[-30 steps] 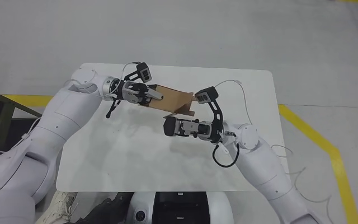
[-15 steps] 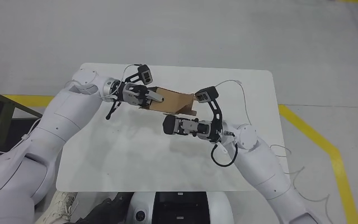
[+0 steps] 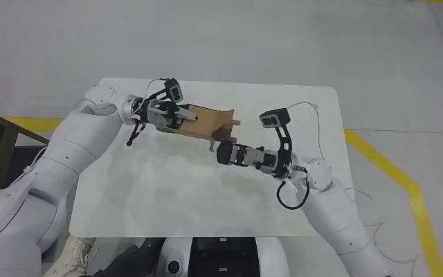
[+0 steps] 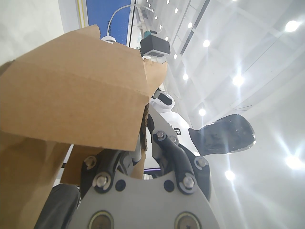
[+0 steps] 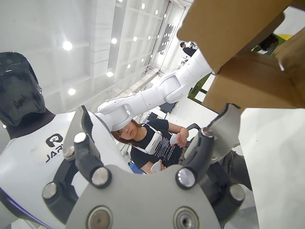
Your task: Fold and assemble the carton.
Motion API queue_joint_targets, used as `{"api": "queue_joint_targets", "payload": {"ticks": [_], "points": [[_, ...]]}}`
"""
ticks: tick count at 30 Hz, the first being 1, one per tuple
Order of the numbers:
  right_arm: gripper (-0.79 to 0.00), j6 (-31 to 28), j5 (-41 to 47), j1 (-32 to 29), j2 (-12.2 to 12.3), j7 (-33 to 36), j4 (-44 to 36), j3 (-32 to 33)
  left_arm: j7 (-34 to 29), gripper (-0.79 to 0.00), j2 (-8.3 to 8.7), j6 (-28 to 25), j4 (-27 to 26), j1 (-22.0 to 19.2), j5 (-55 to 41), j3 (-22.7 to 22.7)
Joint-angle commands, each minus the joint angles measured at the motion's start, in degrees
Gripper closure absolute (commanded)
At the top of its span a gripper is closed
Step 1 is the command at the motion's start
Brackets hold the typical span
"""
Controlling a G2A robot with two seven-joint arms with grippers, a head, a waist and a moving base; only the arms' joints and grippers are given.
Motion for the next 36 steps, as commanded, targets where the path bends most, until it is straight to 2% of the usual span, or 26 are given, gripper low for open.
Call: {"api": "queue_joint_targets", "payload": {"ticks": [1, 18, 36], "points": [[-0.785, 0.1, 0.6, 0.3, 0.1, -0.4, 0.7, 1.0, 0.0, 0.000, 0.10, 0.1, -0.3, -0.1, 0.6, 0.4], [-0.785, 0.2, 0.6, 4.5, -0.4, -4.3, 7.0, 1.8, 0.0, 0.000, 1.41, 4.2, -4.8, 0.0, -2.3, 3.6], [-0.785, 1.4, -0.4, 6.5, -0.5, -0.4, 9.6, 1.3, 0.0, 0.000, 2.88, 6.6, -6.7, -2.5, -0.9, 9.1]]}}
